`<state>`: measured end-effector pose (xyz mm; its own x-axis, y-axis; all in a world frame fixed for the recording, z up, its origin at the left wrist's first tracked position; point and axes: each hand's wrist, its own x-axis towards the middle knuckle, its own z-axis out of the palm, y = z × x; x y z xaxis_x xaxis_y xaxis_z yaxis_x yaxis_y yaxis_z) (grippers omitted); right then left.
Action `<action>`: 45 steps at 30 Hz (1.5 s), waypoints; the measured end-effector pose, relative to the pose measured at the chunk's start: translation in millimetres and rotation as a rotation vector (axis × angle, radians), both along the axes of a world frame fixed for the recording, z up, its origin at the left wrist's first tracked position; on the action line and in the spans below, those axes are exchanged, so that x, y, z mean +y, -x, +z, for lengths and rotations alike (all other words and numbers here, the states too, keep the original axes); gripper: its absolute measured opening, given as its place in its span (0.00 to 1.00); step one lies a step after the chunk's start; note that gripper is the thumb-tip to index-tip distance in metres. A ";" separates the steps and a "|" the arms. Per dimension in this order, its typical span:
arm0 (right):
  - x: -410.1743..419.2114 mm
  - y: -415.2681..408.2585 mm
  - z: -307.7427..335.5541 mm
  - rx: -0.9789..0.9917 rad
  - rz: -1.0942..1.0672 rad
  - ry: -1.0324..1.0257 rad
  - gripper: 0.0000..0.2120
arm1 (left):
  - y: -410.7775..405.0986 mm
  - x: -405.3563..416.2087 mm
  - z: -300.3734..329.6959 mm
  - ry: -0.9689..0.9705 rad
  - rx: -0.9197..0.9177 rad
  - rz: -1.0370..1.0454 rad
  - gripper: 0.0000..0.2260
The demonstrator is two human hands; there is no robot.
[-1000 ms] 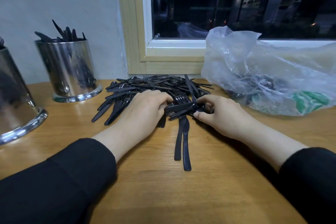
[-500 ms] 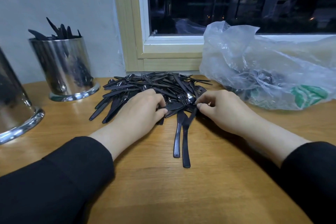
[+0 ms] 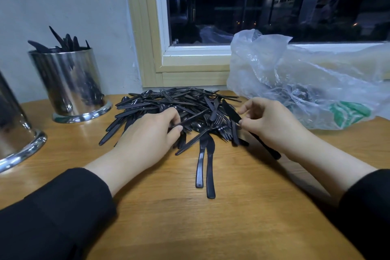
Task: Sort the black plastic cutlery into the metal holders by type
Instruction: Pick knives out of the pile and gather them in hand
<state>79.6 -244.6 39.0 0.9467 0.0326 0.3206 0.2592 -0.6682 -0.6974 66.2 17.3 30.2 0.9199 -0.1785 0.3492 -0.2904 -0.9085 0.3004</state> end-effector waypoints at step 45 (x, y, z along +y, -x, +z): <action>8.8 8.5 2.3 0.156 -0.140 0.484 0.12 | 26.7 -44.6 -4.5 0.945 0.177 -0.104 0.13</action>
<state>71.0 -235.9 41.3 0.9879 0.0115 0.1549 0.0617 -0.9442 -0.3235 39.5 -27.3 25.7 0.9684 0.0217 0.2486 -0.2363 -0.2413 0.9413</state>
